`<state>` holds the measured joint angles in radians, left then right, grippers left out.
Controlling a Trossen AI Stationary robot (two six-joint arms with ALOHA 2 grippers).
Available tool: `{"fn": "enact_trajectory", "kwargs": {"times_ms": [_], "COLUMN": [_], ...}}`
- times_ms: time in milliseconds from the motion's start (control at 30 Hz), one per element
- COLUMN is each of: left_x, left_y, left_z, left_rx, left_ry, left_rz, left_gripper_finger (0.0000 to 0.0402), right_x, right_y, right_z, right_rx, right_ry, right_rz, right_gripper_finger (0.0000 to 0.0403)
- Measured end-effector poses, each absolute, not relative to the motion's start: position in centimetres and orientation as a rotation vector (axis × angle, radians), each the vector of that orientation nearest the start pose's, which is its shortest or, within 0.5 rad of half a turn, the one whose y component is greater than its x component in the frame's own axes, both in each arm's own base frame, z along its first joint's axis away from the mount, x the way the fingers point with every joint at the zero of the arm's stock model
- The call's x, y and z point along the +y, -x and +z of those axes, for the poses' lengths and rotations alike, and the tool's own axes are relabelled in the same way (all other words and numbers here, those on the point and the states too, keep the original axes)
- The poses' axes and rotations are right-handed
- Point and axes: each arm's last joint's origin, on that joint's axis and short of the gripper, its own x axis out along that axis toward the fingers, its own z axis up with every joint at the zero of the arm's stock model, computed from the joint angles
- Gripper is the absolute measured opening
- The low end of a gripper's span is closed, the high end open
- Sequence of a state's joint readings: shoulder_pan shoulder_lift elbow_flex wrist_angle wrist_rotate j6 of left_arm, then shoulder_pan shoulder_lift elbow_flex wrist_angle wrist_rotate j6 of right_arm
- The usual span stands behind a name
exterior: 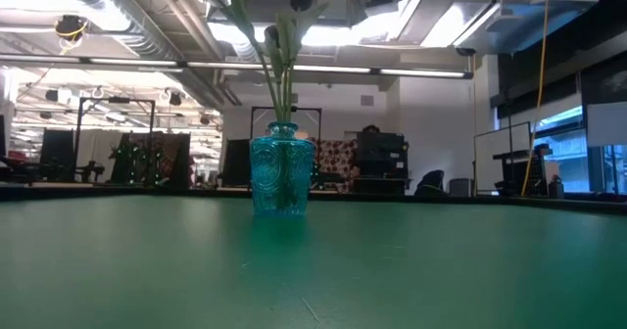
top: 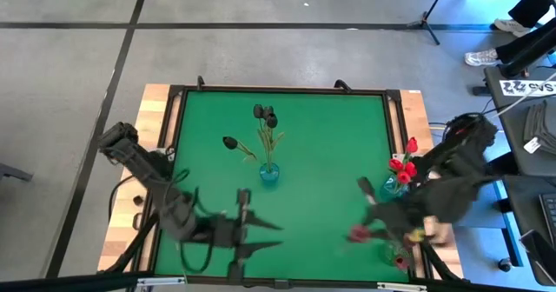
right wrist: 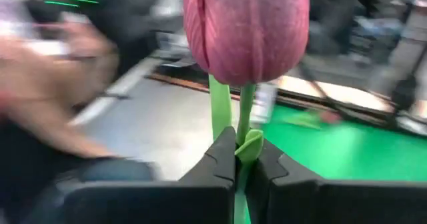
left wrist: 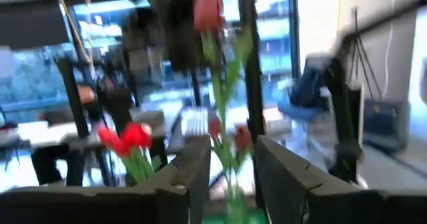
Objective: Sort flowers into vase by color
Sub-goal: Put the dark red flower into the green vase
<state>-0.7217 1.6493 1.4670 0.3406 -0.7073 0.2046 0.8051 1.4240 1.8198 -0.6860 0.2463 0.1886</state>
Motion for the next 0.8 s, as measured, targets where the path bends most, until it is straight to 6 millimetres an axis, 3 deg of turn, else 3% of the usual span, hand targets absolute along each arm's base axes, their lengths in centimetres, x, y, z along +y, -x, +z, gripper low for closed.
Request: {"fn": "enact_trajectory", "kwargs": {"times_ms": [200, 300, 433, 567, 800], "left_x": [-27.7, -28.6, -28.7, -28.1, -26.6], "left_y": [-25.8, -24.6, -24.3, -24.9, -26.5], "left_z": [39.2, 39.3, 39.4, 39.4, 39.3], "left_rx": [-0.081, -0.08, -0.084, -0.083, -0.079], "left_ry": [-0.074, -0.058, -0.022, 0.009, 0.039], "left_rz": [-0.025, -0.011, 0.035, 0.096, 0.163], "left_gripper_finger": [0.0121, 0.0117, 0.0113, 0.0112, 0.0112], "right_x": [15.6, 13.7, 13.7, 15.8, 20.0], "right_y": [-12.0, -8.8, -7.4, -7.3, -7.3], "right_z": [54.5, 55.4, 53.9, 51.1, 44.4], "right_rx": [0.107, 0.086, 0.192, 0.284, 0.42], "right_ry": [-0.145, -0.163, -0.099, -0.016, 0.107], "right_rz": [0.835, 1.064, 1.103, 1.085, 1.138], "right_gripper_finger": [0.0012, 0.0007, 0.001, 0.0005, 0.0004]}}
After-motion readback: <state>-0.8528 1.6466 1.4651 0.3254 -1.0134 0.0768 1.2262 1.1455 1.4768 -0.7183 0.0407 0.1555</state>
